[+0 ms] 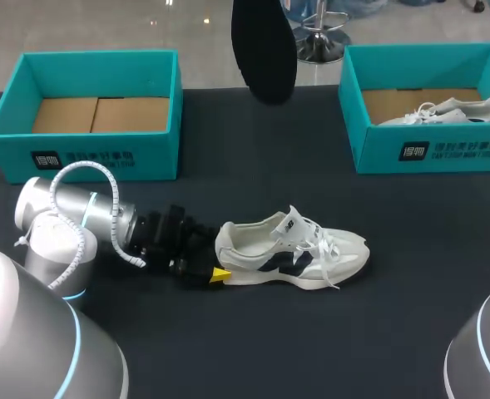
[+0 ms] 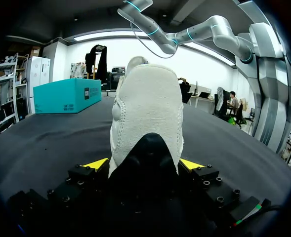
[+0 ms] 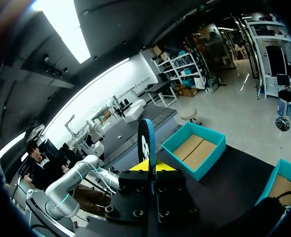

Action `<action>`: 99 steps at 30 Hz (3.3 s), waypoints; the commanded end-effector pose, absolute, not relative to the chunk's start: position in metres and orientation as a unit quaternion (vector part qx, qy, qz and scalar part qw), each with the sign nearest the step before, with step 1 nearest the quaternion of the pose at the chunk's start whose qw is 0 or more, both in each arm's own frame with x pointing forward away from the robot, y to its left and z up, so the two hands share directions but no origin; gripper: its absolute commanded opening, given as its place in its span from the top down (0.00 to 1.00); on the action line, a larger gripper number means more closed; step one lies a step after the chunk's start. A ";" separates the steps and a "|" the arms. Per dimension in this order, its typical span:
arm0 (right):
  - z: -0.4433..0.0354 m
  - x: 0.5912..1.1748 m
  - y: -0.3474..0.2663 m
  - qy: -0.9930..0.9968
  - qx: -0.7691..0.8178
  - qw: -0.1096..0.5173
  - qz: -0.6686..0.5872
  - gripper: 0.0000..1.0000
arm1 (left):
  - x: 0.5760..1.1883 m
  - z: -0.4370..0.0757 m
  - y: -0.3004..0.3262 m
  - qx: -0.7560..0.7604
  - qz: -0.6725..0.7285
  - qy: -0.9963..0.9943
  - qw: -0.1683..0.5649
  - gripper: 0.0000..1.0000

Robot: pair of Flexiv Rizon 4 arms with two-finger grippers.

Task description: Take the shoe out of the shoebox, open the shoe tongue, remove and reinsert the insole, then place the shoe into the shoebox

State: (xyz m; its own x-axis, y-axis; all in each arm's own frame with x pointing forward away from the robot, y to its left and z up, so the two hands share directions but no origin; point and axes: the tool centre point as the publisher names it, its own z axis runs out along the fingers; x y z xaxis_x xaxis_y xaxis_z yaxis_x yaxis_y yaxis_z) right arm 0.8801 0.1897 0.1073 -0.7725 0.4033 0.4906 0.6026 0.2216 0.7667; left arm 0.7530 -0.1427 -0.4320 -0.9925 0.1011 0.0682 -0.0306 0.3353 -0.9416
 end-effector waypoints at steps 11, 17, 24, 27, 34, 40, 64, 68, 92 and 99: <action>0.108 0.881 0.191 -0.776 -0.325 0.094 -0.531 1.00 | 0.754 -0.423 -0.139 -0.028 0.578 -0.815 0.042 0.00; 0.108 0.881 0.191 -0.776 -0.325 0.094 -0.531 1.00 | 0.755 -0.422 -0.137 -0.029 0.574 -0.817 0.040 0.00; 0.108 0.881 0.191 -0.776 -0.325 0.094 -0.531 1.00 | 0.757 -0.415 -0.119 -0.055 0.506 -0.861 0.018 0.00; 0.108 0.881 0.191 -0.776 -0.325 0.094 -0.531 1.00 | 0.762 -0.404 -0.101 -0.082 0.435 -0.897 0.013 0.00; 0.108 0.881 0.191 -0.776 -0.325 0.094 -0.531 1.00 | 0.757 -0.366 -0.067 -0.155 0.254 -0.953 0.060 0.00; 0.108 0.881 0.191 -0.776 -0.325 0.094 -0.531 1.00 | 0.744 -0.345 -0.057 -0.179 0.159 -0.967 0.087 0.00; 0.108 0.881 0.191 -0.776 -0.325 0.094 -0.531 1.00 | 0.748 -0.339 -0.050 -0.163 0.048 -0.984 0.061 0.00; 0.108 0.881 0.190 -0.775 -0.327 0.092 -0.533 1.00 | 0.748 -0.338 -0.050 -0.158 0.053 -0.985 0.055 0.00; 0.146 0.865 0.177 -0.766 -0.345 0.105 -0.533 1.00 | 0.748 -0.338 -0.050 -0.158 0.053 -0.985 0.055 0.00; 0.146 0.864 0.178 -0.766 -0.349 0.105 -0.530 1.00 | 0.748 -0.337 -0.053 -0.168 0.056 -0.983 0.055 0.00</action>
State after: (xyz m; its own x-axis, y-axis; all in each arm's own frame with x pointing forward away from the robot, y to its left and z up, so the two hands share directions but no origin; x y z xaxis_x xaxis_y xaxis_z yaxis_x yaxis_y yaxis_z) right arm 0.8639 0.1770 0.1453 -0.7355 0.4206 0.5312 0.6446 0.1927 0.7399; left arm 0.7483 -0.0529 -0.3378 -0.9389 0.3318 0.0915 0.3194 0.9390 -0.1274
